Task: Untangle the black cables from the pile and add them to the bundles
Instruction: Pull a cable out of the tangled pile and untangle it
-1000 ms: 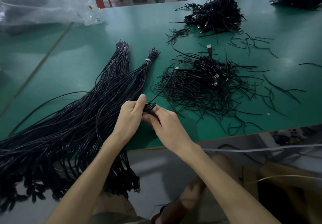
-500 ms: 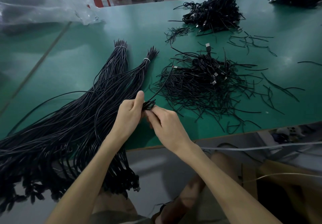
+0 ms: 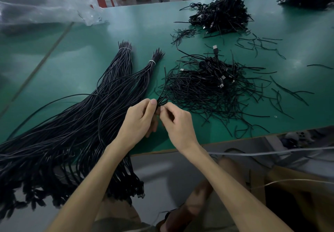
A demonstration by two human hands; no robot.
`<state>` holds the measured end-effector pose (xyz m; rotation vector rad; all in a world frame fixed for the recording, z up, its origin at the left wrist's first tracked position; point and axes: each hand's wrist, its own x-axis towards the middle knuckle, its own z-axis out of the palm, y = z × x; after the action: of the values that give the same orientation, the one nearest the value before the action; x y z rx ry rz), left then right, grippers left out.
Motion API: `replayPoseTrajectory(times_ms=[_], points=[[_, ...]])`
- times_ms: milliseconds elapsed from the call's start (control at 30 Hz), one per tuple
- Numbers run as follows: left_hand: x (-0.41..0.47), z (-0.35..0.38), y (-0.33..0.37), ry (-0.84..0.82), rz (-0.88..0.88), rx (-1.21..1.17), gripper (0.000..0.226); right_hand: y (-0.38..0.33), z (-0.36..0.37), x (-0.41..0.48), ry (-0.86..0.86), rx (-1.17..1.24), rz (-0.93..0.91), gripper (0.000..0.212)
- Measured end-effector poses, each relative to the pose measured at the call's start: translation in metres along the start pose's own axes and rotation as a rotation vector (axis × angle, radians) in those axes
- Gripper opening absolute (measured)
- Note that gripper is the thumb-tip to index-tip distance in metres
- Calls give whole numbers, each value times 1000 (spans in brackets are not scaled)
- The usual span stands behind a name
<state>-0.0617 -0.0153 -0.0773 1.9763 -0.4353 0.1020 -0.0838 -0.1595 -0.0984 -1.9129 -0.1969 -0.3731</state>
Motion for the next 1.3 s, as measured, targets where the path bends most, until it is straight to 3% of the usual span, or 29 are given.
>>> replayPoseTrajectory(times_ms=[100, 233, 367, 533, 700, 833, 933, 1033, 1133, 1233, 1300], points=[[-2, -1, 3, 1, 1, 71, 35, -3, -1, -1, 2, 12, 7, 35], [-4, -12, 18, -35, 40, 345, 36, -6, -2, -1, 25, 68, 21, 36], [-11, -33, 43, -143, 108, 398, 46, -6, -4, -3, 34, 150, 24, 32], [-13, -47, 57, -244, 252, 271, 25, -20, -7, -7, 3, 180, -60, 23], [-1, -42, 55, -92, 356, 487, 31, -35, -19, -8, -43, 190, -31, 25], [3, -33, 56, -67, 285, 625, 49, -39, -27, -7, -60, 138, -52, 37], [5, -28, 55, -22, 239, 541, 45, -37, -31, -9, -82, 125, -74, 30], [5, -28, 56, 1, 152, 364, 23, -39, -33, -11, -93, 77, -122, 30], [6, -32, 63, -107, 27, 127, 19, -40, -38, -10, -108, -128, -226, 25], [5, -47, 66, -239, 23, -77, 33, -38, -49, -6, -69, -259, -283, 19], [3, -55, 64, -370, 44, -134, 29, -37, -54, -5, -52, -282, -297, 18]])
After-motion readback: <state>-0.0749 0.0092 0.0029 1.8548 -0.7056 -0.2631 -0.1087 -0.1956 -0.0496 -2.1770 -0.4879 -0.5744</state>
